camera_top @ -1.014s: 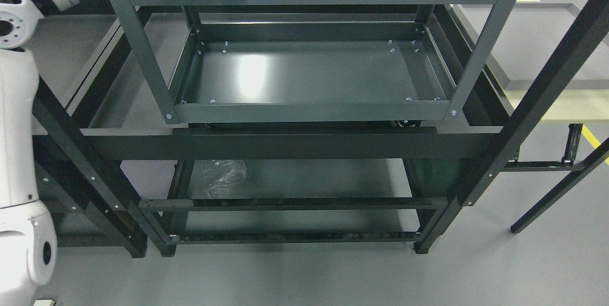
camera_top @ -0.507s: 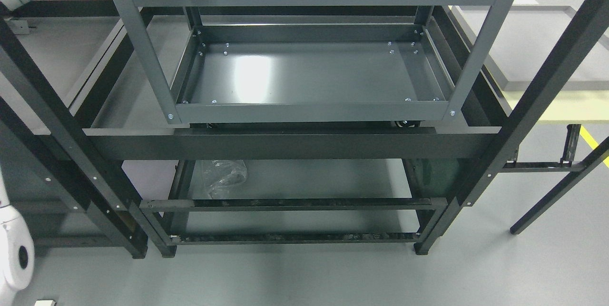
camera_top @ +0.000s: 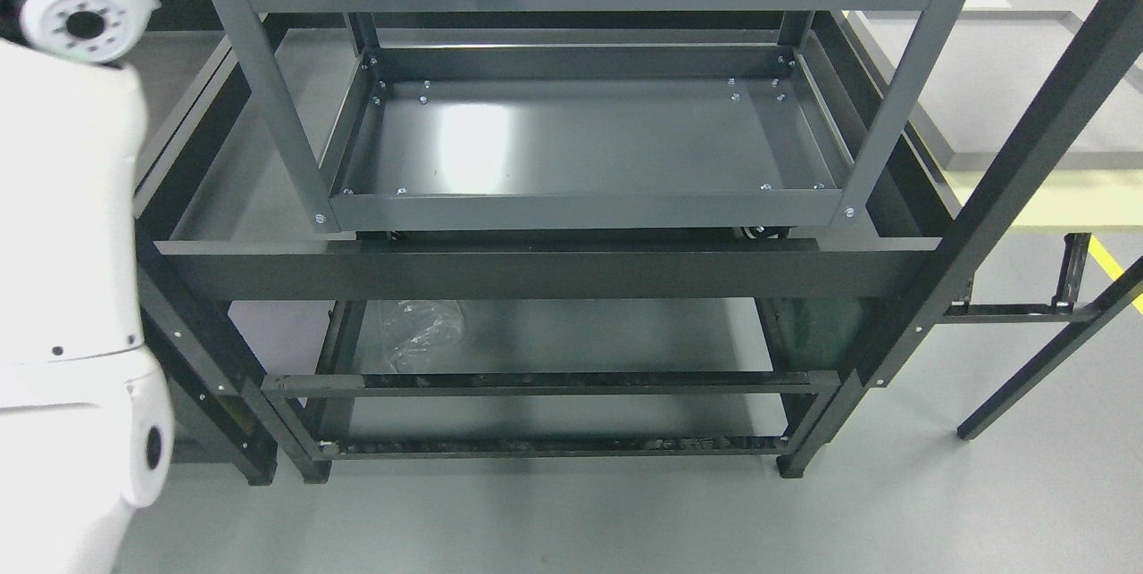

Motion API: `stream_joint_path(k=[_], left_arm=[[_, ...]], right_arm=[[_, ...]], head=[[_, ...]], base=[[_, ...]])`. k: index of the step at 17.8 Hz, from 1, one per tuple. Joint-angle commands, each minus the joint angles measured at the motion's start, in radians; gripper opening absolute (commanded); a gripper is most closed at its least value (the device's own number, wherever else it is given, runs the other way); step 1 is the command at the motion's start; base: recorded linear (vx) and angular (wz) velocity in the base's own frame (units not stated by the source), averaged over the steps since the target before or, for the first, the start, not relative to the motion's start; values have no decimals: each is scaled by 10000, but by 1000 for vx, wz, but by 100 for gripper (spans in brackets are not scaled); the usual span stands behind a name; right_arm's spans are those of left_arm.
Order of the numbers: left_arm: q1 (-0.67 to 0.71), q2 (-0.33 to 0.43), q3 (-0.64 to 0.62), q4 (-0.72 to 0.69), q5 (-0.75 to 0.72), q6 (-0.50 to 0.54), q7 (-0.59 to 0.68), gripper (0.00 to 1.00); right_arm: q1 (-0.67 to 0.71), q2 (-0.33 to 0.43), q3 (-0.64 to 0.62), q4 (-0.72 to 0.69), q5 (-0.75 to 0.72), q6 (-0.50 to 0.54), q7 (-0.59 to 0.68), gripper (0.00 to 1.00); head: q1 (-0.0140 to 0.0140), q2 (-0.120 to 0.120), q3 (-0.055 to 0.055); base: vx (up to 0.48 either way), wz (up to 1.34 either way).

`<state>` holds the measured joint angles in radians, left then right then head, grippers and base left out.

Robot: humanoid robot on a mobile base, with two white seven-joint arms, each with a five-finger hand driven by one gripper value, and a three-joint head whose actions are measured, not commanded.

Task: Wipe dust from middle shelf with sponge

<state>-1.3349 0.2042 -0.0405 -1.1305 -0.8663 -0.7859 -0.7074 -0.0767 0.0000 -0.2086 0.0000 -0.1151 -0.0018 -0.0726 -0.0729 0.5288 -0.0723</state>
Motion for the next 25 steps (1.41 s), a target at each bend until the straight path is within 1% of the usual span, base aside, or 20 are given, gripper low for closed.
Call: stream_joint_path(k=[1,2,5,8,11,13,19,22,25], left_arm=[[-1925,-1868,-2671,1761,-603,5,688,0],[-2157,-1868,-3240,1900,-511,109,1011,0],[-2344,-1868,-5202,1917,284,1183,1549,0],[-2328,-1868,-6783,1962,898,2209,2804,0],[-2206,-1868,-7616,2146,1161,2780,3620,0],[-1916,-1868,-7663,2315,1192,2812,3958,0],[-964,-1868,-7465,2239,1131,2659,3944,0],[-978,-1868,-6745,2071,1054,2429,3761,0],[-1009,-1868,-6070,1566,1039,2261,3470,0]], right_arm=[[0,-175,0,-175,0,724,5,100],[0,-175,0,-175,0,724,5,100],[-15,-175,0,-175,0,724,5,100],[0,-175,0,-175,0,739,5,100],[0,-175,0,-175,0,724,5,100],[0,-175,0,-175,0,724,5,100],[0,-175,0,-175,0,724,5,100],[0,-175,0,-175,0,724,5,100],[0,-175,0,-175,0,724,5,100]], head=[[0,0,0],[0,0,0],[0,0,0],[0,0,0],[0,0,0],[0,0,0],[0,0,0],[0,0,0],[0,0,0]], base=[[0,0],[0,0],[0,0],[0,0],[0,0],[0,0],[0,0],[0,0],[0,0]])
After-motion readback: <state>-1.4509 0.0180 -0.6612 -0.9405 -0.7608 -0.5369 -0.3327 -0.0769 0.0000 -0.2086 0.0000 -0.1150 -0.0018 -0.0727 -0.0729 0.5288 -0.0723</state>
